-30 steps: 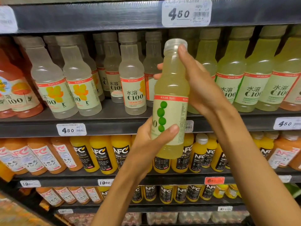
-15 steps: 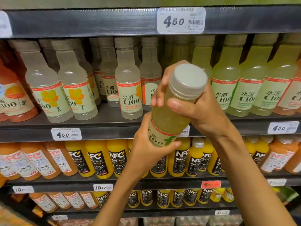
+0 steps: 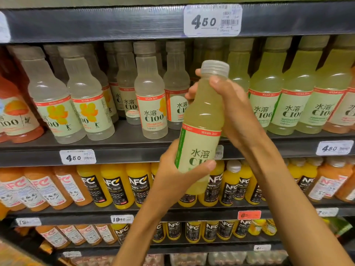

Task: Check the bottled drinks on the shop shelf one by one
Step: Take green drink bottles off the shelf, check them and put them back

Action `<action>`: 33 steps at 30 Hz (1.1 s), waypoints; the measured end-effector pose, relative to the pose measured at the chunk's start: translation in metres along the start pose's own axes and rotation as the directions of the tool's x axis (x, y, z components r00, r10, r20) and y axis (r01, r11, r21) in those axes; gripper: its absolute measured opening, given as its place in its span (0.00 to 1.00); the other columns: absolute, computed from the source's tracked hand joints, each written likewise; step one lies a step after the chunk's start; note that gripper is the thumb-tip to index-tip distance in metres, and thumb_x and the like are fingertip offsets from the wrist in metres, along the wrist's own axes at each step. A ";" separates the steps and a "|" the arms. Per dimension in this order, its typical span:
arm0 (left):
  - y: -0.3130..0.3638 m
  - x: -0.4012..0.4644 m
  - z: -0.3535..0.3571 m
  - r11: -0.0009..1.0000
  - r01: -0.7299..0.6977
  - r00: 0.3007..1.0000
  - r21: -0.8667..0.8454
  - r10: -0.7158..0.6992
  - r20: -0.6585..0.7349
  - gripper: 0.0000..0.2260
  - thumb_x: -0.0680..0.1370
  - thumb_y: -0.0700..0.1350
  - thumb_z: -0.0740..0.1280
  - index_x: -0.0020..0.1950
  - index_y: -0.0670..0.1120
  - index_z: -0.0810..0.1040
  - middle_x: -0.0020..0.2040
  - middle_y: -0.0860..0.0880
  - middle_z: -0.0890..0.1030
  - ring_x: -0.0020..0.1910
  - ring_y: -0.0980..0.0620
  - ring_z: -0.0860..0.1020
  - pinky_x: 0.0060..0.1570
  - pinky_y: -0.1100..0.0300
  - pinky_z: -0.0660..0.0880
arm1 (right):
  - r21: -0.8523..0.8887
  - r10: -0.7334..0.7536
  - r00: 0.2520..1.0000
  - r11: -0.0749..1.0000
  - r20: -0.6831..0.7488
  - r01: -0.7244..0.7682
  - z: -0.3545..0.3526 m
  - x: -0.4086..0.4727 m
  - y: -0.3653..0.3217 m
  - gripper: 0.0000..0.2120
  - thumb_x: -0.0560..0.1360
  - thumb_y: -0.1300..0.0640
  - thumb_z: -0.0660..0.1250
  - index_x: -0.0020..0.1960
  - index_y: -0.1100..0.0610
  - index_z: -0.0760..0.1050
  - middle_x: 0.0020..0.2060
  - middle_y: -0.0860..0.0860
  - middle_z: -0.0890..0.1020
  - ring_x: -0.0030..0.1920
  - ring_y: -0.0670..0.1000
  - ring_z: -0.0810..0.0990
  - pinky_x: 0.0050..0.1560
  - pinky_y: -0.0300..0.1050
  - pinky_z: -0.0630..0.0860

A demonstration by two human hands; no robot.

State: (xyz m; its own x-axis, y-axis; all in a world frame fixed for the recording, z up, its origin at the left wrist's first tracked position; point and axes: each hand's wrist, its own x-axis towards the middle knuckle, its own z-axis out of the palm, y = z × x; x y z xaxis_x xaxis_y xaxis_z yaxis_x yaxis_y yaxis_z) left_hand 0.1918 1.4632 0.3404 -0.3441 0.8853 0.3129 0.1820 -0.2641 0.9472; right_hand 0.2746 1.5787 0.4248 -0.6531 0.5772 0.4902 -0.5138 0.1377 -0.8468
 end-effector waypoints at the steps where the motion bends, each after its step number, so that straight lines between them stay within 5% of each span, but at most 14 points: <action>1: -0.001 0.002 0.001 0.997 -0.019 0.997 0.072 0.025 -0.077 0.26 0.60 0.59 0.75 0.56 0.58 0.75 0.47 0.57 0.83 0.45 0.60 0.82 0.38 0.68 0.77 | -0.037 0.006 1.000 0.999 0.006 -0.006 0.000 0.000 0.001 0.16 0.75 0.54 0.63 0.60 0.58 0.71 0.41 0.52 0.82 0.46 0.52 0.83 0.46 0.46 0.80; 5: -0.003 -0.001 0.004 0.978 -0.038 0.987 0.206 0.069 -0.145 0.34 0.60 0.61 0.74 0.64 0.58 0.68 0.50 0.59 0.80 0.50 0.60 0.80 0.43 0.63 0.79 | 0.018 -0.044 0.998 0.999 0.046 0.043 0.001 0.001 0.005 0.08 0.74 0.56 0.65 0.52 0.55 0.72 0.33 0.50 0.81 0.38 0.52 0.83 0.40 0.46 0.79; 10: 0.003 -0.003 0.001 0.993 -0.046 0.998 0.109 0.042 0.046 0.27 0.62 0.57 0.76 0.59 0.59 0.71 0.49 0.58 0.82 0.48 0.60 0.81 0.41 0.68 0.77 | 0.395 -0.113 0.953 0.919 0.281 -0.007 -0.003 0.010 0.005 0.22 0.64 0.54 0.75 0.51 0.58 0.68 0.31 0.51 0.79 0.34 0.52 0.81 0.39 0.47 0.78; 13: 0.005 -0.004 0.006 0.990 -0.057 0.998 0.129 0.057 0.002 0.25 0.61 0.57 0.75 0.56 0.58 0.73 0.48 0.57 0.82 0.46 0.59 0.82 0.41 0.65 0.78 | 0.486 -0.122 0.944 0.873 0.306 -0.045 -0.006 0.012 0.007 0.24 0.62 0.53 0.77 0.51 0.59 0.69 0.31 0.52 0.79 0.35 0.52 0.81 0.44 0.48 0.78; 17: 0.002 -0.002 0.011 0.995 -0.070 0.996 0.065 0.073 -0.045 0.23 0.62 0.55 0.74 0.54 0.56 0.74 0.47 0.56 0.82 0.45 0.59 0.82 0.40 0.67 0.78 | 0.315 -0.047 0.960 0.948 0.276 -0.044 -0.007 0.012 0.005 0.27 0.63 0.47 0.76 0.54 0.58 0.69 0.36 0.52 0.82 0.41 0.53 0.83 0.50 0.49 0.78; 22: -0.003 -0.002 0.011 0.999 -0.033 0.999 -0.042 0.032 -0.031 0.25 0.64 0.58 0.71 0.59 0.55 0.73 0.50 0.56 0.83 0.49 0.59 0.82 0.42 0.68 0.77 | 0.078 0.032 0.994 0.996 0.105 -0.040 -0.001 0.010 -0.002 0.08 0.75 0.55 0.64 0.50 0.58 0.70 0.32 0.51 0.80 0.36 0.52 0.82 0.37 0.45 0.78; 27: -0.012 -0.003 0.008 0.993 -0.027 0.993 -0.116 0.013 -0.121 0.22 0.68 0.61 0.66 0.59 0.53 0.75 0.51 0.57 0.84 0.50 0.59 0.82 0.43 0.69 0.77 | 0.035 0.109 0.994 0.993 0.020 -0.110 0.000 0.013 -0.004 0.13 0.77 0.49 0.63 0.55 0.58 0.72 0.39 0.53 0.84 0.45 0.53 0.84 0.43 0.45 0.80; 33: -0.016 -0.001 -0.001 0.951 0.170 0.985 -0.259 -0.160 0.059 0.30 0.69 0.71 0.59 0.63 0.55 0.77 0.58 0.45 0.82 0.58 0.47 0.80 0.60 0.46 0.76 | 0.115 0.141 0.988 0.982 0.069 -0.149 0.001 0.015 0.007 0.16 0.82 0.48 0.54 0.58 0.58 0.72 0.44 0.56 0.84 0.46 0.54 0.84 0.45 0.47 0.81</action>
State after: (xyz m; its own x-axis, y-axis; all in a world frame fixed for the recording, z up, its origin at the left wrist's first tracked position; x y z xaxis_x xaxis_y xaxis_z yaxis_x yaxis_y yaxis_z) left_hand 0.1880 1.4657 0.3246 -0.3141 0.9371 0.1525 -0.1242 -0.1998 0.9719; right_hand 0.2604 1.5876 0.4270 -0.7563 0.5335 0.3787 -0.4714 -0.0430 -0.8809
